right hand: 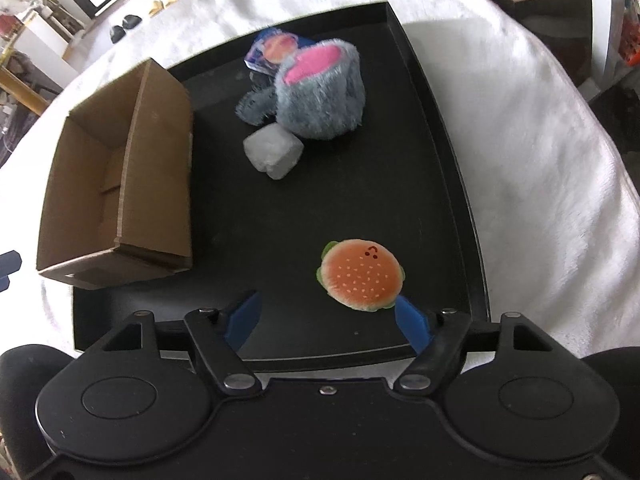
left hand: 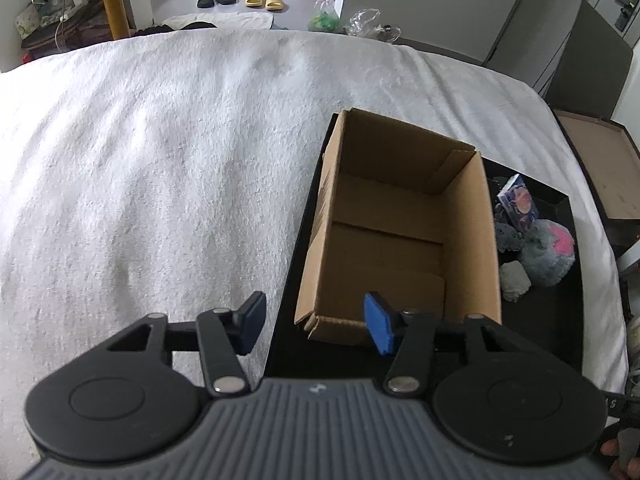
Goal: Organize soft objects
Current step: 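Move the right gripper down to the plush hamburger and close on it, then carry the hamburger with the right gripper over the box and release it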
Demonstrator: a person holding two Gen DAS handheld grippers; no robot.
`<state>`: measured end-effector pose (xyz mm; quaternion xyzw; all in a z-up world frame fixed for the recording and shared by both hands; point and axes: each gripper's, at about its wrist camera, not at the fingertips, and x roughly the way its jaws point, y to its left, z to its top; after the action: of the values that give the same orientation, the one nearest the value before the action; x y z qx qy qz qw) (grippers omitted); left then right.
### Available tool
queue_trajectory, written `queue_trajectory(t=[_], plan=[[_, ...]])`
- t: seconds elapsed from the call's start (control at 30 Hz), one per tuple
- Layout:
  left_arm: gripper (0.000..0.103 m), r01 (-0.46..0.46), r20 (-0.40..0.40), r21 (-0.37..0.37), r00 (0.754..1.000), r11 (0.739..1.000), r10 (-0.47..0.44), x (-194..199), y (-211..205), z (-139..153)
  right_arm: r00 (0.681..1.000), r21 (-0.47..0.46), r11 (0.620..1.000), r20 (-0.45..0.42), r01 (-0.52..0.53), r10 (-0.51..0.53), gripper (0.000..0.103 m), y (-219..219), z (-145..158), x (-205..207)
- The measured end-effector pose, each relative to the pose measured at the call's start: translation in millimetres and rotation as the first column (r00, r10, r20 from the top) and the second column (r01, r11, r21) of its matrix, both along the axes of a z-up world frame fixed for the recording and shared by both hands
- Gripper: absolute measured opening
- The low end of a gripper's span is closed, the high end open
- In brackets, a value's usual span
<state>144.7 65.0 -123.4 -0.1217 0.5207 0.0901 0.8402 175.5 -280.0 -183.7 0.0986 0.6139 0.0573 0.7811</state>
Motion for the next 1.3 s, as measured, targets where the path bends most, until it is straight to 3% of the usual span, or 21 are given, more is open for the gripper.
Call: queue_trajectory(t=[0.23,0.4,0.63,0.7,0.77,0.87,1.3], plan=[[0.042,-0.018,-0.025,-0.010,1.000,1.000,0.017,14.3,4.6,-17.4,0.998,-0.042,0.999,-0.066,-0.008,0.006,0.071,3.2,-25.5,11.1],[0.040,-0.022,-0.032,-0.002,0.999,1.000,0.021,23.0,6.0,-26.5,0.997,-0.072,0.997,-0.082,0.001,-0.007,0.070,1.2,-36.8,18.5],[0.025,-0.025,-0.050,-0.011,0.998,1.000,0.025,30.7,8.6,-37.7,0.996,-0.100,0.995,-0.088,-0.013,0.004,0.070,5.0,-47.2,26.8],[0.018,-0.026,-0.048,-0.008,0.999,1.000,0.026,31.0,8.5,-38.7,0.996,-0.096,0.995,-0.089,-0.023,0.015,0.055,6.1,-49.4,27.2],[0.008,-0.025,-0.043,-0.003,0.999,1.000,0.025,30.4,7.8,-39.3,0.995,-0.072,0.997,-0.101,-0.025,0.017,0.047,5.7,-51.7,26.9],[0.008,-0.012,-0.033,-0.009,0.999,1.000,0.011,29.4,6.6,-39.4,0.997,-0.061,0.998,-0.078,-0.030,0.025,0.043,5.4,-47.5,28.1],[0.008,0.056,0.002,-0.029,0.998,0.998,-0.056,10.9,3.1,-35.8,1.000,-0.022,0.999,-0.005,-0.025,0.025,0.043,2.4,-15.9,18.4]])
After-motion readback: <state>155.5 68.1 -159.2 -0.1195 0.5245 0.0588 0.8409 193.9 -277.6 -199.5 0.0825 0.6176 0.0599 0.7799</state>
